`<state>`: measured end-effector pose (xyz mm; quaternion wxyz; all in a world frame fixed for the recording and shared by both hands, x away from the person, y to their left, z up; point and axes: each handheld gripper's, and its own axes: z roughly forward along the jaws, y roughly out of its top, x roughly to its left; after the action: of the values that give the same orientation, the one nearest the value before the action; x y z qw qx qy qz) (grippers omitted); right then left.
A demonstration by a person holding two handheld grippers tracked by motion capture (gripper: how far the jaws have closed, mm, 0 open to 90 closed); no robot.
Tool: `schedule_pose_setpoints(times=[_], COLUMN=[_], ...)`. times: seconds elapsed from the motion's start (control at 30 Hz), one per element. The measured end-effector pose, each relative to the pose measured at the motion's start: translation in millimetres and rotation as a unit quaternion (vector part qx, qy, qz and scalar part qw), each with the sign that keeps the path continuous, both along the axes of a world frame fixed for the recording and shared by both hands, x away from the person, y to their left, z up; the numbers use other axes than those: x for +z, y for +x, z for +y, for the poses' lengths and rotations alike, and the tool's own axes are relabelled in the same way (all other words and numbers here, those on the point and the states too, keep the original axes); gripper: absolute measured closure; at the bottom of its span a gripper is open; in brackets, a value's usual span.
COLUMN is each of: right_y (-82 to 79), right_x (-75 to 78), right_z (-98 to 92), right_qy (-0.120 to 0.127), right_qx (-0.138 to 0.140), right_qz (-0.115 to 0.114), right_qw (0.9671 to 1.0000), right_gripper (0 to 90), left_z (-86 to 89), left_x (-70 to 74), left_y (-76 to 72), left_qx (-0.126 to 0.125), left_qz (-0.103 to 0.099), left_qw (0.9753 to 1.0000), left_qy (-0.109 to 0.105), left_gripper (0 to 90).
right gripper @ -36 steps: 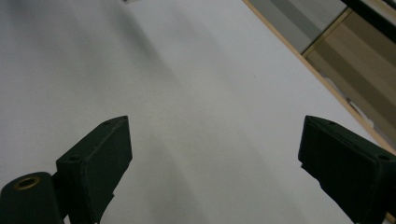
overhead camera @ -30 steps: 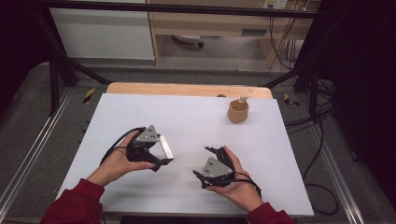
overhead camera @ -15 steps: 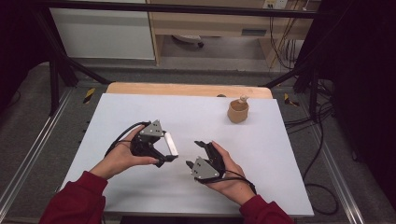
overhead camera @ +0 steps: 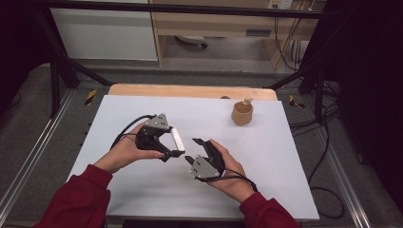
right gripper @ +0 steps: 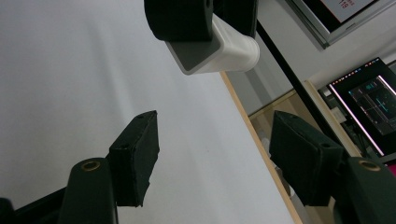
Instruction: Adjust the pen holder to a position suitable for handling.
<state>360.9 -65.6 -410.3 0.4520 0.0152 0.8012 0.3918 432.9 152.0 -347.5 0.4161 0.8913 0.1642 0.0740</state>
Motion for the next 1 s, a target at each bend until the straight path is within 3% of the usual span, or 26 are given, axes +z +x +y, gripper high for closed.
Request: schedule_pose_setpoints(times=[0.33,1.0], right_y=[-5.0,-12.3], right_x=[5.2,10.5], right_z=[2.6,11.0], right_qy=[0.005,-0.009], right_qx=[0.007,0.024], right_qz=[-0.019,-0.032], right_qw=[0.9998,0.9992], right_gripper=[36.9,38.8], left_z=[-1.2,0.8], left_x=[1.8,0.0], left_y=[-3.6,-11.1], left_qx=[-0.015,-0.033], left_qz=[0.001,0.002], left_qw=[0.9999,0.9994], left_qy=[-0.001,0.003], left_gripper=[3.5,3.4])
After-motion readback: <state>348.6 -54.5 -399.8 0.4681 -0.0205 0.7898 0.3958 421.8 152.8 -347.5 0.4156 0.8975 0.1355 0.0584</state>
